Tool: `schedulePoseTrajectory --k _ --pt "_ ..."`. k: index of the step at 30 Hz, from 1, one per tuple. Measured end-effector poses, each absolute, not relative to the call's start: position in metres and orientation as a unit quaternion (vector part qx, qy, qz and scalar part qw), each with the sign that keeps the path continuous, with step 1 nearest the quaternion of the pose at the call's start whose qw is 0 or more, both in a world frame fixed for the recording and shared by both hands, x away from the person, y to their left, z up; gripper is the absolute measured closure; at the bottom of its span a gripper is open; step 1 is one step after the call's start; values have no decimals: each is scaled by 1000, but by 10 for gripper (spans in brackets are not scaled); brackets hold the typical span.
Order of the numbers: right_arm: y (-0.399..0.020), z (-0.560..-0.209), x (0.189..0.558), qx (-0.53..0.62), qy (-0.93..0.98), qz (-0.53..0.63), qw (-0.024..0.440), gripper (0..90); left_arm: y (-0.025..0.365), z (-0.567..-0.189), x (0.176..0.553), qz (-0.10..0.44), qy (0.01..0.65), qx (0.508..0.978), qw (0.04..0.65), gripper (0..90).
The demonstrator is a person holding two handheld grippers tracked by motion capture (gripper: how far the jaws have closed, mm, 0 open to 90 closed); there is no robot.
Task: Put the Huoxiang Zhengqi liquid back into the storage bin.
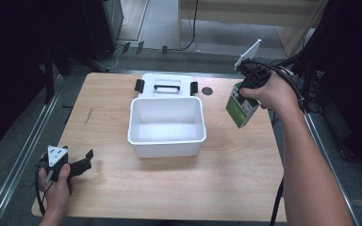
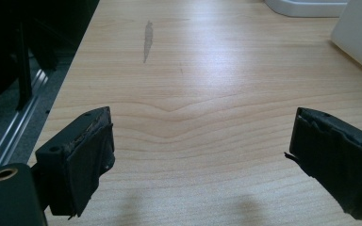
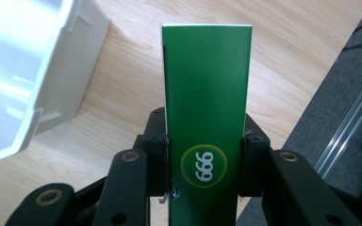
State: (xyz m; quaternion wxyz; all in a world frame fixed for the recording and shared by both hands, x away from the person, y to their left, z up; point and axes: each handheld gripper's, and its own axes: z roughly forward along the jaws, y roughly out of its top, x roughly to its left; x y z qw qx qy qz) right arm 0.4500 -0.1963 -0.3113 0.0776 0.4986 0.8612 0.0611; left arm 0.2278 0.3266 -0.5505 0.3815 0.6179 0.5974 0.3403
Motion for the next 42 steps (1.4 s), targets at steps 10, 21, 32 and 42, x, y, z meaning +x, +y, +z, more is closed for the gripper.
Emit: schedulePoseTrajectory --k 10,21,32,42 --pt "-178 -292 436 394 911 75 94 646 326 -550 228 340 597 618 381 73" --pt "-162 -275 422 288 948 94 101 646 327 -551 228 340 599 617 382 73" --pt "-138 -261 412 214 968 93 94 646 327 -551 228 339 599 617 382 73" --pt "-120 -255 408 185 974 91 89 646 327 -551 228 339 598 617 382 73"
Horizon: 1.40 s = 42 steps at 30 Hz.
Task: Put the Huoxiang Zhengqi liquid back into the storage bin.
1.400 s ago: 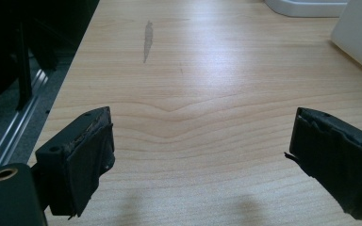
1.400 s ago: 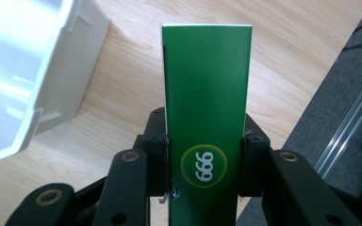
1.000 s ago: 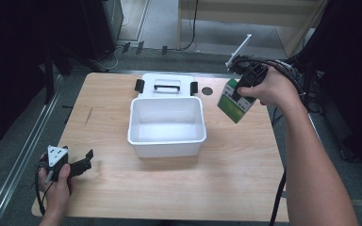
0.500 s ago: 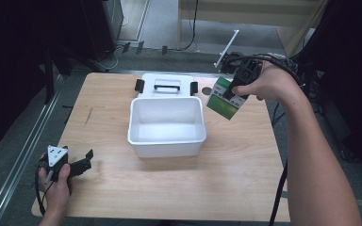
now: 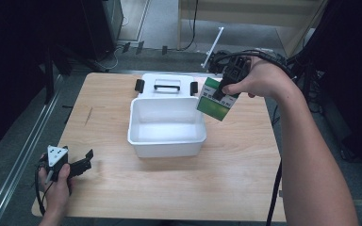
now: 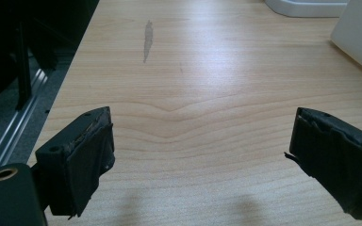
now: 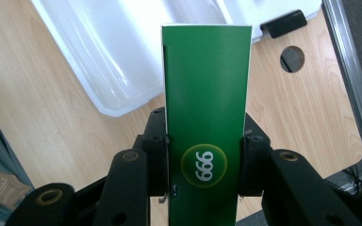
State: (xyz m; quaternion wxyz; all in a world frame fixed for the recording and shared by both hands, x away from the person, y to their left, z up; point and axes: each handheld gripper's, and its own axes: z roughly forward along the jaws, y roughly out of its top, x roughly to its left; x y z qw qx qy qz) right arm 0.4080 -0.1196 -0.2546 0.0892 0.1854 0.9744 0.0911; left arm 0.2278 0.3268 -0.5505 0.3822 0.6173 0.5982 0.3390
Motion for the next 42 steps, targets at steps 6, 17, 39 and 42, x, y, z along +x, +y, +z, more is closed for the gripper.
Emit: schedulePoseTrajectory --k 6,17,39,42 --pt "-103 -251 403 163 979 91 87 645 327 -551 228 339 599 617 382 73" --pt "-79 -252 398 135 983 94 80 645 327 -551 228 338 599 617 383 73" --pt "-47 -276 396 70 993 74 67 643 327 -551 228 339 598 617 383 73" --pt "-47 -282 396 58 994 67 67 643 327 -551 228 339 598 617 383 73"
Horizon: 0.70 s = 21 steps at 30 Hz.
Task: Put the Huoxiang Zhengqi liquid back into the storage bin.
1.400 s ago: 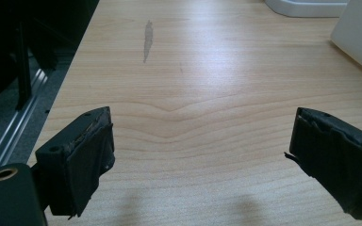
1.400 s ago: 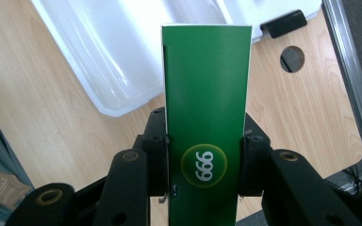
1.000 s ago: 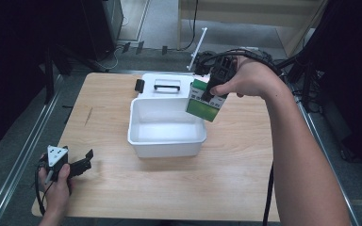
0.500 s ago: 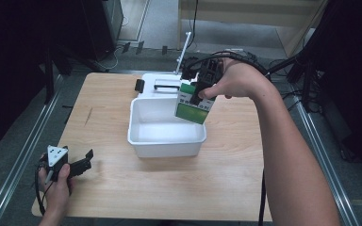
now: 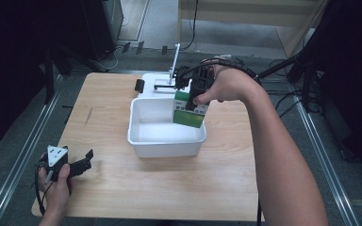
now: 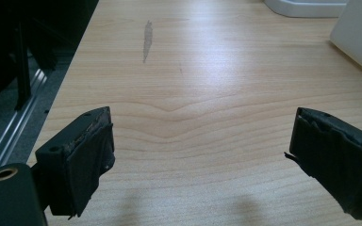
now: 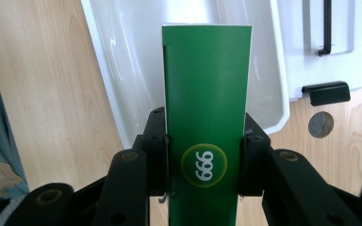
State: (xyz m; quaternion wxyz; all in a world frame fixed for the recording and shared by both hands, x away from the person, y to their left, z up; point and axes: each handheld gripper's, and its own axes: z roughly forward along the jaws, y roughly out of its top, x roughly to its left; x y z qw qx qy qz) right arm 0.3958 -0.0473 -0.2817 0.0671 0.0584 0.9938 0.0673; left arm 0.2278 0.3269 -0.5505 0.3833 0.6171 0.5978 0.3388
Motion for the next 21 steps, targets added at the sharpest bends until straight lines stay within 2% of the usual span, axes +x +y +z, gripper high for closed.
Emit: schedulePoseTrajectory --k 8,21 --pt "-48 -299 391 -7 996 56 67 641 327 -550 228 338 599 618 382 73" --pt "-42 -322 398 -16 997 40 56 640 327 -550 228 337 599 618 382 73"
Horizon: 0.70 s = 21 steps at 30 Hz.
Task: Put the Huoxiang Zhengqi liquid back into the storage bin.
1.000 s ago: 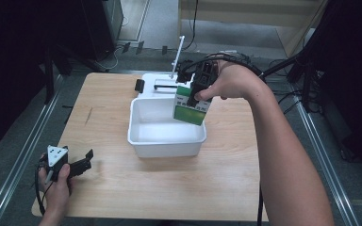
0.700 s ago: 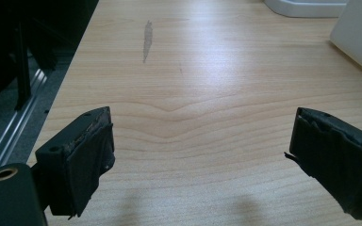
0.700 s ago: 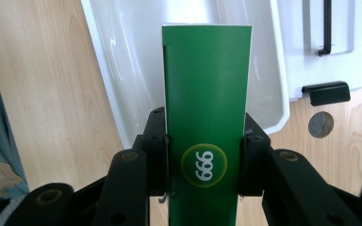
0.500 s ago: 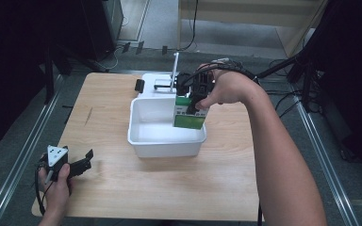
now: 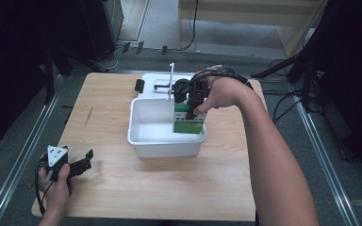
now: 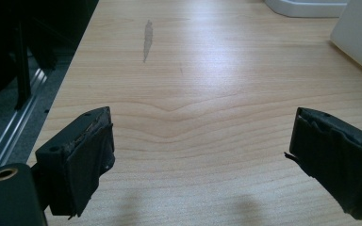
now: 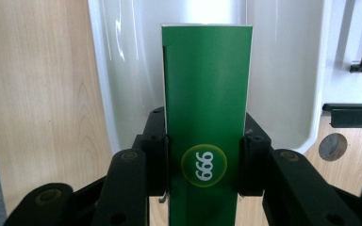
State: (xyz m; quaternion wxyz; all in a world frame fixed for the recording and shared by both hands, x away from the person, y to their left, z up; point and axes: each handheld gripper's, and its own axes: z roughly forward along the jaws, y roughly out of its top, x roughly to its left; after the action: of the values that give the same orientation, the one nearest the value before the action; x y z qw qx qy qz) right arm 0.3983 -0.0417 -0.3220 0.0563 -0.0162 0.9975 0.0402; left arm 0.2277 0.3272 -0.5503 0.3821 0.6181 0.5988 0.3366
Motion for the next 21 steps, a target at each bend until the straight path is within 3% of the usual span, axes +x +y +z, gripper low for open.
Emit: schedulePoseTrajectory --k 21 --pt "-32 -372 415 -34 998 12 54 639 327 -550 228 337 598 618 384 73"
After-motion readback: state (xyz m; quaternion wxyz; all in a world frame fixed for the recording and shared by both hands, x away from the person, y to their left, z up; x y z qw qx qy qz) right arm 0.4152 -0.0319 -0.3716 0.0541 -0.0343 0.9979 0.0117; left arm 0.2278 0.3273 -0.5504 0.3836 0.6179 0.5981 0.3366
